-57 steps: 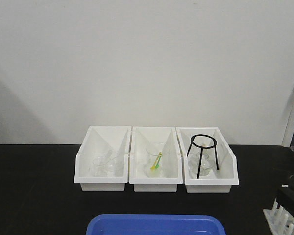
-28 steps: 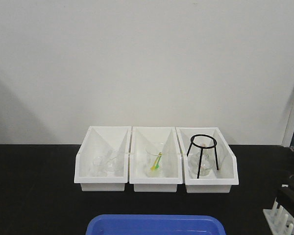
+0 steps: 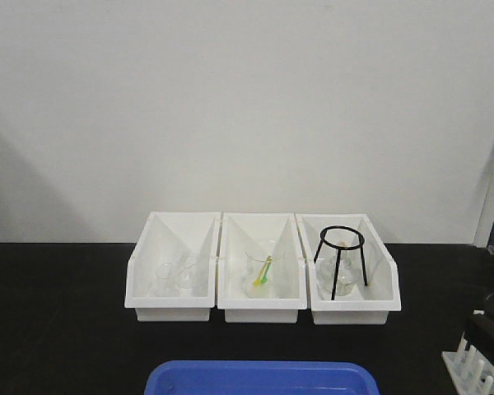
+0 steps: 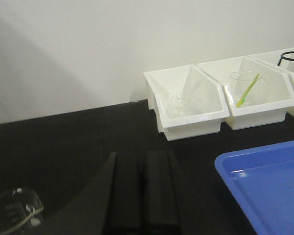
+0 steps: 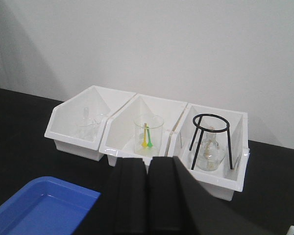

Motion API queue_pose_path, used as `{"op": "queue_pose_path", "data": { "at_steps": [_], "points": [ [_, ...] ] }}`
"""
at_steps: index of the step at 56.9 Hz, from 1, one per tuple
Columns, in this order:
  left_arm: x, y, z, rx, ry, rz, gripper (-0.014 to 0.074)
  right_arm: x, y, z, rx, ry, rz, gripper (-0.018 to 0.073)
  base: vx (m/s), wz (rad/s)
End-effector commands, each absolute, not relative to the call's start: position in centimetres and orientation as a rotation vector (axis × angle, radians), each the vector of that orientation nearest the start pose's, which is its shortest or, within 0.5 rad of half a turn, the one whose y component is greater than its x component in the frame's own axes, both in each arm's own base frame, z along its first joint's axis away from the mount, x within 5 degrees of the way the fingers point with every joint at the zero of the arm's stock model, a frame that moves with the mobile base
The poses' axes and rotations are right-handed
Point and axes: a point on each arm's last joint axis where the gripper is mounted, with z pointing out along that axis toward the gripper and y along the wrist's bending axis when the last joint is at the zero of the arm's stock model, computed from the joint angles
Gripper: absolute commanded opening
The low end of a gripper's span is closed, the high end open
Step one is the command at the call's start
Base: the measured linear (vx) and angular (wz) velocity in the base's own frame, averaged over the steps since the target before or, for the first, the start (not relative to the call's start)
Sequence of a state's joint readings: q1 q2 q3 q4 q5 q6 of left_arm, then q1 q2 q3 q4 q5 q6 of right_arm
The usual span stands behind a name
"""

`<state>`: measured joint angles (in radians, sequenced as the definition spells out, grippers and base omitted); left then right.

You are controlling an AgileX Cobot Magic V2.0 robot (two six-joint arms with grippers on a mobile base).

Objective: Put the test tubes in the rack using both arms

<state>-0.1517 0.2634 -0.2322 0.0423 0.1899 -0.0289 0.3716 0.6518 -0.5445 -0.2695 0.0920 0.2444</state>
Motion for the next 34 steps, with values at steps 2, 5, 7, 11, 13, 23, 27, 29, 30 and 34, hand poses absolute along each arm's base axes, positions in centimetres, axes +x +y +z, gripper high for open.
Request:
{"op": "queue_pose_path", "data": {
  "at_steps": [2, 5, 7, 11, 13, 23, 27, 29, 30, 34],
  "points": [
    [6.8, -0.7, 23.7, 0.054, 1.571, -0.115, -0.002, 13.1, 5.1, 34.9, -0.325, 1.55, 0.25, -0.0008, 0.0, 0.0],
    [6.3, -0.6, 21.7, 0.046, 1.571, -0.111, -0.002, 13.1, 5.1, 34.9, -0.325, 1.55, 0.25, -0.0008, 0.0, 0.0],
    [6.0, -0.6, 20.3, 0.046, 1.568, -0.111, -0.002, 13.1, 5.1, 34.9, -0.325, 1.55, 0.25, -0.0008, 0.0, 0.0],
    [5.6, -0.6, 18.8, 0.042, 1.568, -0.117, -0.002, 13.1, 5.1, 34.9, -0.325, 1.55, 0.25, -0.0008, 0.0, 0.0],
    [5.6, -0.6, 18.7, 0.057, 1.608, -0.101, -0.002, 13.1, 5.1, 34.9, -0.325, 1.549, 0.25, -0.0008, 0.0, 0.0],
    [5.7, -0.6, 18.6, 0.083, 1.613, -0.072, -0.002, 13.1, 5.0, 34.9, -0.325, 1.551, 0.25, -0.0008, 0.0, 0.0],
    [5.7, -0.6, 18.6, 0.084, 1.622, -0.072, -0.002, 13.1, 5.0, 34.9, -0.325, 1.551, 0.25, -0.0008, 0.0, 0.0],
    [5.7, -0.6, 18.6, 0.084, 1.622, -0.072, -0.002, 13.1, 5.0, 34.9, -0.325, 1.551, 0.25, -0.0008, 0.0, 0.0],
    [5.7, -0.6, 18.6, 0.084, 1.622, -0.072, -0.002, 13.1, 5.0, 34.9, -0.325, 1.551, 0.25, -0.0008, 0.0, 0.0],
    [5.7, -0.6, 18.6, 0.083, 1.62, -0.073, -0.002, 13.1, 5.0, 34.9, -0.325, 1.551, 0.25, -0.0008, 0.0, 0.0]
  ]
}}
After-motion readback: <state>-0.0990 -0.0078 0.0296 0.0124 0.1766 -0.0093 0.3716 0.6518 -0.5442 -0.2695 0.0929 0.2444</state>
